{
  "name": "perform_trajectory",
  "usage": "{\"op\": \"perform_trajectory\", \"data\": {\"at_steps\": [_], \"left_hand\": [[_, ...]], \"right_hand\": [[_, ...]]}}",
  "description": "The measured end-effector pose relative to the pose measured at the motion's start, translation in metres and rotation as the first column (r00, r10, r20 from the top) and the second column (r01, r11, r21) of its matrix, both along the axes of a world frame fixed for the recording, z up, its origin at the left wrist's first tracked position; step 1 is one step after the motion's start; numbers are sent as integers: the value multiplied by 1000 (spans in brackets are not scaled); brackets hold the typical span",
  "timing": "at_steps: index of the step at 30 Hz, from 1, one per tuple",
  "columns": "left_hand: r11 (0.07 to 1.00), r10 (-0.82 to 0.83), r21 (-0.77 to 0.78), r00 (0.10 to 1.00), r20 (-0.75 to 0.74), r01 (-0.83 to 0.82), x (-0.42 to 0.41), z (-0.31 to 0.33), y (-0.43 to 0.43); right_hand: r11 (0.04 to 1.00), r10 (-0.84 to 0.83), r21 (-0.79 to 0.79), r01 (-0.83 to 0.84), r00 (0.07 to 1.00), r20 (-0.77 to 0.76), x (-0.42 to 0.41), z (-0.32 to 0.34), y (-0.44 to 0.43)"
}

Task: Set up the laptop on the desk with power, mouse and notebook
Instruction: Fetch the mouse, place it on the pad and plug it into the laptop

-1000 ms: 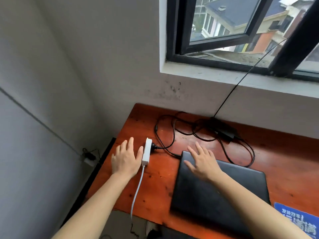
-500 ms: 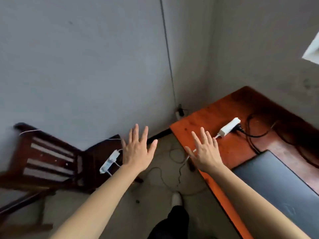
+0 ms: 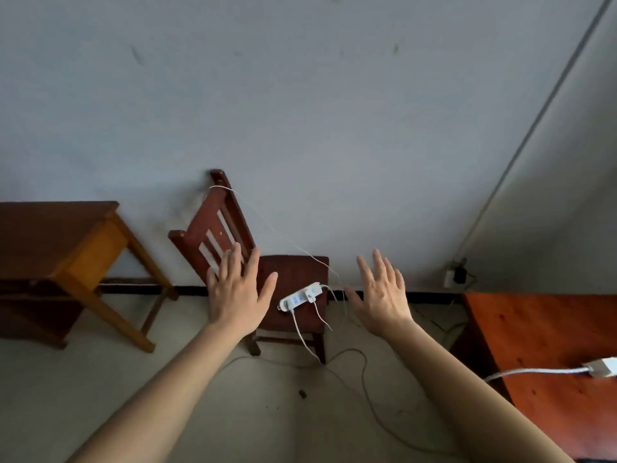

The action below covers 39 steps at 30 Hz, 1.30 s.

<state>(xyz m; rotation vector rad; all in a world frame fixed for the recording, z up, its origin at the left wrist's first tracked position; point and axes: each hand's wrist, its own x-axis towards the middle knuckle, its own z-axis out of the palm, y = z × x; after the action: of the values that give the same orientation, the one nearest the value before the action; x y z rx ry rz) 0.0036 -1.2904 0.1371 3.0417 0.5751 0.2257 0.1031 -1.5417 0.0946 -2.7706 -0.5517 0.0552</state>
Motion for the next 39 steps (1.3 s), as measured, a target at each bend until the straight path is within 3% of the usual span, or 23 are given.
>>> {"op": "perform_trajectory", "data": {"at_steps": [10, 19, 25, 32, 39], "left_hand": [[974, 222, -49, 975, 23, -221, -56, 9, 272], [866, 499, -88, 863, 81, -493, -105, 8, 466], [698, 716, -66, 692, 88, -713, -135, 10, 588], [482, 872, -55, 472, 130, -875, -189, 24, 696], [372, 923, -84, 360, 134, -924, -249, 4, 796]], "right_hand": [[965, 262, -33, -260, 963, 56, 3, 25, 303], [824, 566, -71, -563, 823, 44, 1, 16, 561], [666, 746, -34, -745, 665, 38, 12, 11, 748], [411, 910, 31, -911, 412, 42, -20, 22, 937], [222, 975, -14, -975, 222, 14, -94, -9, 1068]]}}
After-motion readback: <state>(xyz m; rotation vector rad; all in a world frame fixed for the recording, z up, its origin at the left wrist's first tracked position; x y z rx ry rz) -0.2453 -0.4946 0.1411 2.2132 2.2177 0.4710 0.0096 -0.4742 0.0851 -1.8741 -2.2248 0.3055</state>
